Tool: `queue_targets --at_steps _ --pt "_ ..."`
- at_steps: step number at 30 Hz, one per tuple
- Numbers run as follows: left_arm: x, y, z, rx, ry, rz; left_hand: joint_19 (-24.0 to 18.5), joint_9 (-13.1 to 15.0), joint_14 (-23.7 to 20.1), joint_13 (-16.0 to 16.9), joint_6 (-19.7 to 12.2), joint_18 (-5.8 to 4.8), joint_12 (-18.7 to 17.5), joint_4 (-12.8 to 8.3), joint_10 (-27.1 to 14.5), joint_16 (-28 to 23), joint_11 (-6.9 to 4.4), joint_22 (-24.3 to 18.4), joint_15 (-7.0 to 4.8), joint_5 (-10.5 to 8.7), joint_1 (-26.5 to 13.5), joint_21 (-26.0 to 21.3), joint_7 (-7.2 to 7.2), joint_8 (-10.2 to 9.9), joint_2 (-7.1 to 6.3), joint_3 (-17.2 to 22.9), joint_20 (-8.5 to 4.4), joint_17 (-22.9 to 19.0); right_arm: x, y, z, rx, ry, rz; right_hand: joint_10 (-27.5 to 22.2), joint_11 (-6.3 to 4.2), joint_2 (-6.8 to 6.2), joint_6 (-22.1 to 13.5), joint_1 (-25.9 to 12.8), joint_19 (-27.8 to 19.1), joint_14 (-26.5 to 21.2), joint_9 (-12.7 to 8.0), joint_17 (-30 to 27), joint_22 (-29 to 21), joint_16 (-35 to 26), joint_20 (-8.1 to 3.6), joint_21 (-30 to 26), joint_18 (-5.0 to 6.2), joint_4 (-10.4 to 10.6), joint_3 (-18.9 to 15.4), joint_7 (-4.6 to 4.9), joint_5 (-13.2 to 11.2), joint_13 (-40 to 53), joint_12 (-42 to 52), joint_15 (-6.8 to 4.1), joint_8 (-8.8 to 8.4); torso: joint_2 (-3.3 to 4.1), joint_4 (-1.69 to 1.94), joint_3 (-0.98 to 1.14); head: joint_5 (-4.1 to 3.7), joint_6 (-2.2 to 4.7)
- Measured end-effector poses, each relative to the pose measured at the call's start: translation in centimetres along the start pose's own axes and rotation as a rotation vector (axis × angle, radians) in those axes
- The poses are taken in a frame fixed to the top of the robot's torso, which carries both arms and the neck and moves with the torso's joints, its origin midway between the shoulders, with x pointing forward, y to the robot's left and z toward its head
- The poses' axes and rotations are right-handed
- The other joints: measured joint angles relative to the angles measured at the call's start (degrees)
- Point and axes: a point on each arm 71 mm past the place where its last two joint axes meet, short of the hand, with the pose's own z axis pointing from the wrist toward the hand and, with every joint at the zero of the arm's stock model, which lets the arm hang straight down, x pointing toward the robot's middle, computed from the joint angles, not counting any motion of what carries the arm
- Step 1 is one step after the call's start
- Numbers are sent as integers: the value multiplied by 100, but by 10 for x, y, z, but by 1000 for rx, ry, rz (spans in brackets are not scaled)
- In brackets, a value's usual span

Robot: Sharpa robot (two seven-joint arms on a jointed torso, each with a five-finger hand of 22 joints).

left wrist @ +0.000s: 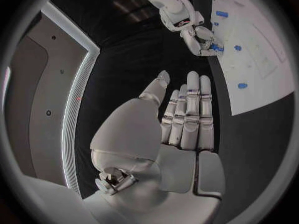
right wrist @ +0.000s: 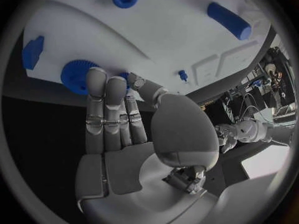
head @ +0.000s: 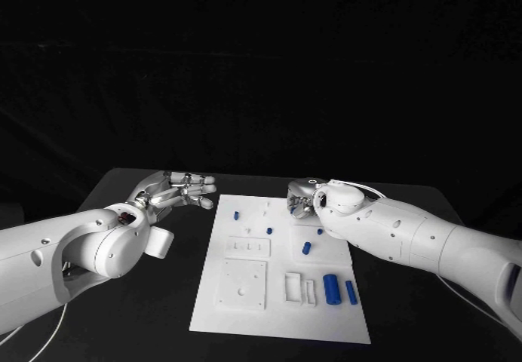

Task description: Assemble the parts on the task board

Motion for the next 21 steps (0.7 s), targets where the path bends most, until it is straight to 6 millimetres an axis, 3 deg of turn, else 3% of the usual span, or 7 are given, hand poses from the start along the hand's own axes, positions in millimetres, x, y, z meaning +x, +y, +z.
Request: queue_targets --at_steps 11,21 --pt "-1 0 0 -3 -3 1 0 0 0 0 0 0 0 0 0 0 0 -8 0 -3 0 0 0 0 0 -32 0 0 -14 13 -3 -15 -111 31 21 21 57 119 47 -17 -2 8 37 429 0 -17 142 -41 -12 32 -39 -24 1 7 -39 -1 11 2 -15 62 26" --pt "0 0 1 -3 1 2 0 0 0 0 0 0 0 0 0 0 0 -7 0 -3 0 0 0 0 0 -32 0 1 -26 33 3 -17 -196 60 42 42 57 168 47 24 -1 -6 41 614 -1 -57 13 -116 14 7 -47 -41 1 10 -38 -1 23 18 -23 48 54"
